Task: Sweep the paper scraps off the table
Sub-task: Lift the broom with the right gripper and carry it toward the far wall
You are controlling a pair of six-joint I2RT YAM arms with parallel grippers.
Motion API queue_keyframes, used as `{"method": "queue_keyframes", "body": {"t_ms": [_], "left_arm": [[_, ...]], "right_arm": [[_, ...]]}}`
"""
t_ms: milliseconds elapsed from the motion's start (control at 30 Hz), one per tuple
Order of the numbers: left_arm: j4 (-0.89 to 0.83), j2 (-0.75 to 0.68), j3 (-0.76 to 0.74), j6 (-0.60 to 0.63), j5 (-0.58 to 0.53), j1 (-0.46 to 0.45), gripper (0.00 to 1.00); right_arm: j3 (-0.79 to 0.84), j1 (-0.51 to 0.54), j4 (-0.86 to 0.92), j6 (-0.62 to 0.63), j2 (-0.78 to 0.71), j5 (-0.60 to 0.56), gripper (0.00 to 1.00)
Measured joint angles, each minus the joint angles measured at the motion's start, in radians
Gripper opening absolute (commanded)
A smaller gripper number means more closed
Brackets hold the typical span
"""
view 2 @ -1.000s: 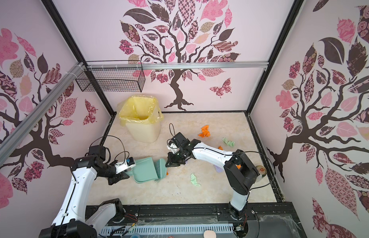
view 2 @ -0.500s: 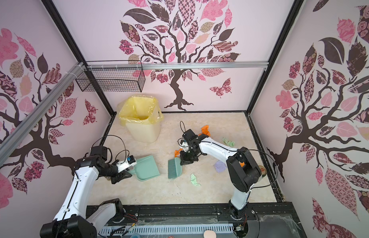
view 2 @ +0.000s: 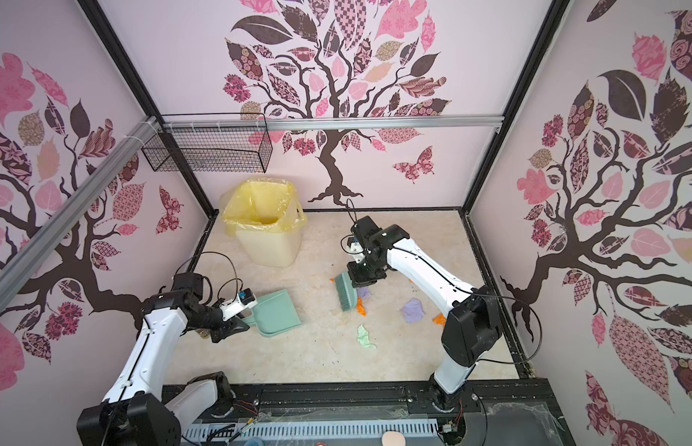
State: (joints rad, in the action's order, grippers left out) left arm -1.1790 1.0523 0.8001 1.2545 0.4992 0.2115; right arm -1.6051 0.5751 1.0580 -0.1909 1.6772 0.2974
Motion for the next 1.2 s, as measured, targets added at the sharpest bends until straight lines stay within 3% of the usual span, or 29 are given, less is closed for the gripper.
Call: {"method": "queue_keyframes", "body": {"t_ms": [167,300,500,667,767,967,1200], "left_arm": [[0.0,0.006,0.0,-0.001,0.0,0.0,0.0],[0.0,0.003,0.0,-0.001,0.0,0.0,0.0],[-0.002,-0.015,0.0,-0.001,0.0,0.0,0.0],[-0.003,-0.027,0.0,-0.001,0.0,0.0,0.0],[-0.002,-0.026,0.0,-0.001,0.0,0.0,0.0],[0.0,-0.002,0.0,-0.001,0.004,0.0,0.0],[0.019,0.028,0.0,-0.01,0.01,-0.016,0.0]], "right_arm": [[-0.13,-0.029,-0.095,-0.074,0.075,0.077,0.0],[-0.128,-0.092,-0.267,-0.208,0.176,0.126,0.0],[0.012,-0.152,-0.502,-0.408,0.241,0.145,0.0],[0.191,-0.171,-0.629,-0.487,0.232,0.151,0.0],[0.314,-0.184,-0.671,-0.49,0.182,0.166,0.0],[0.507,-0.226,-0.646,-0.446,-0.055,0.154,0.0],[0.56,-0.249,-0.475,-0.361,-0.241,0.083,0.0]]}}
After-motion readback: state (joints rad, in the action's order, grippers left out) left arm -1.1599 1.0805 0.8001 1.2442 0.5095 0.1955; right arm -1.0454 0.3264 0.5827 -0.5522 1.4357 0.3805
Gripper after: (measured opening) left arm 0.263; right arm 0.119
